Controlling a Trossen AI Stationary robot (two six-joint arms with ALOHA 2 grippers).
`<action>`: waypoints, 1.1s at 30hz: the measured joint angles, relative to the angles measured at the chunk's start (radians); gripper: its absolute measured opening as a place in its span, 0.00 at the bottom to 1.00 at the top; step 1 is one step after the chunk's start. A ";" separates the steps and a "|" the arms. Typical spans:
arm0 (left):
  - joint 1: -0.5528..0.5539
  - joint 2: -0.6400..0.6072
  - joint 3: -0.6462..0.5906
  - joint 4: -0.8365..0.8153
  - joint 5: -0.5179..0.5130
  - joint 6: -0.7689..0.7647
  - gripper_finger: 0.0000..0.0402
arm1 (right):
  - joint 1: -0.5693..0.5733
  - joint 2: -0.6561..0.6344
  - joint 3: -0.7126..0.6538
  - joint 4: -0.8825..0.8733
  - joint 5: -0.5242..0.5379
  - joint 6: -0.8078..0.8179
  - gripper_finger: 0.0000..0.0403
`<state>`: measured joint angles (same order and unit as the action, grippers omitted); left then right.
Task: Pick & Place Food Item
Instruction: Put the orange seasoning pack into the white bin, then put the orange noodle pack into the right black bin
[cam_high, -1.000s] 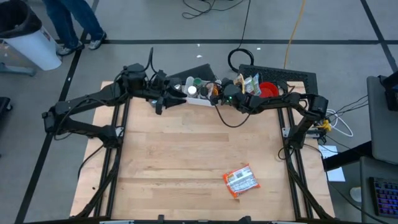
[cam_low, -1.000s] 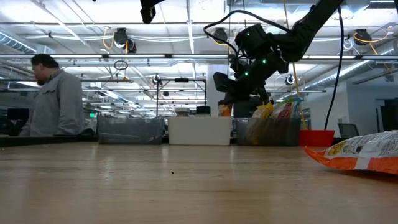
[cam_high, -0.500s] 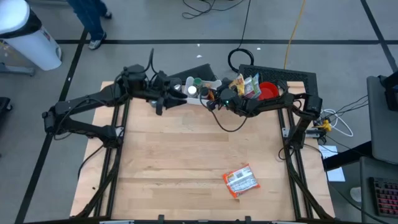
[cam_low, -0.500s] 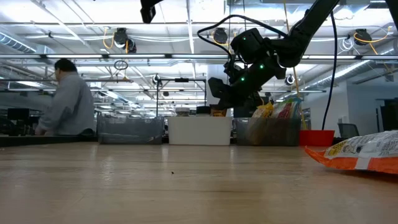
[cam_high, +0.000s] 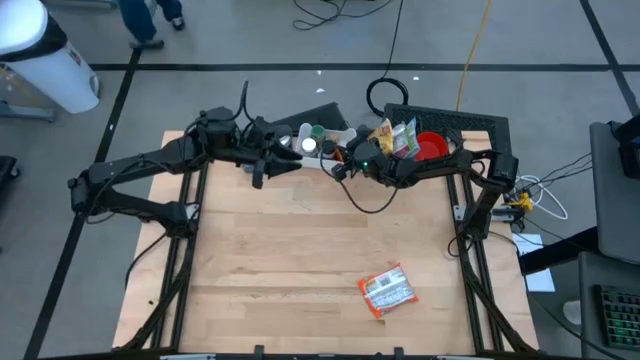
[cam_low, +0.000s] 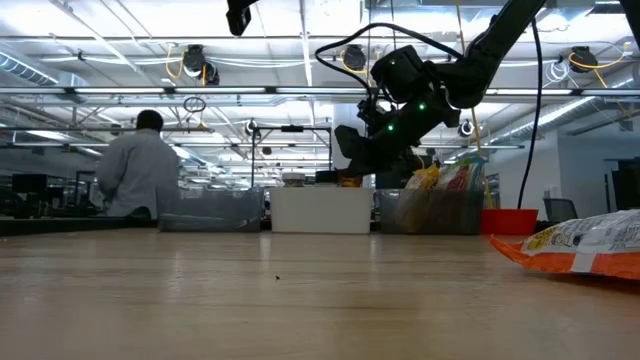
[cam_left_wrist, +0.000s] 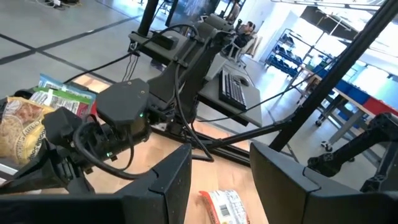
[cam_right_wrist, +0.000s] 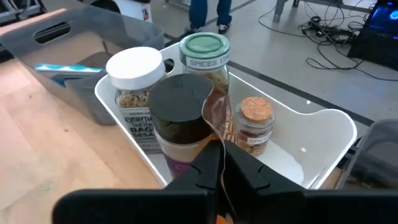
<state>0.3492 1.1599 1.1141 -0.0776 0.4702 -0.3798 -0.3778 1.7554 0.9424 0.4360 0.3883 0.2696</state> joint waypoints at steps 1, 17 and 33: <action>0.000 0.000 0.000 0.001 0.000 0.001 0.42 | 0.000 0.000 0.000 -0.002 0.001 -0.002 0.03; 0.001 0.000 0.000 -0.001 0.011 0.000 0.42 | -0.002 -0.115 0.000 -0.017 0.001 -0.229 0.38; 0.030 -0.271 0.002 -0.492 -0.049 0.074 0.42 | 0.000 -0.638 0.000 -0.387 -0.019 -0.160 0.41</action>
<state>0.3797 0.8890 1.1156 -0.5694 0.4214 -0.3054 -0.3782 1.1174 0.9424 0.0495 0.3689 0.1095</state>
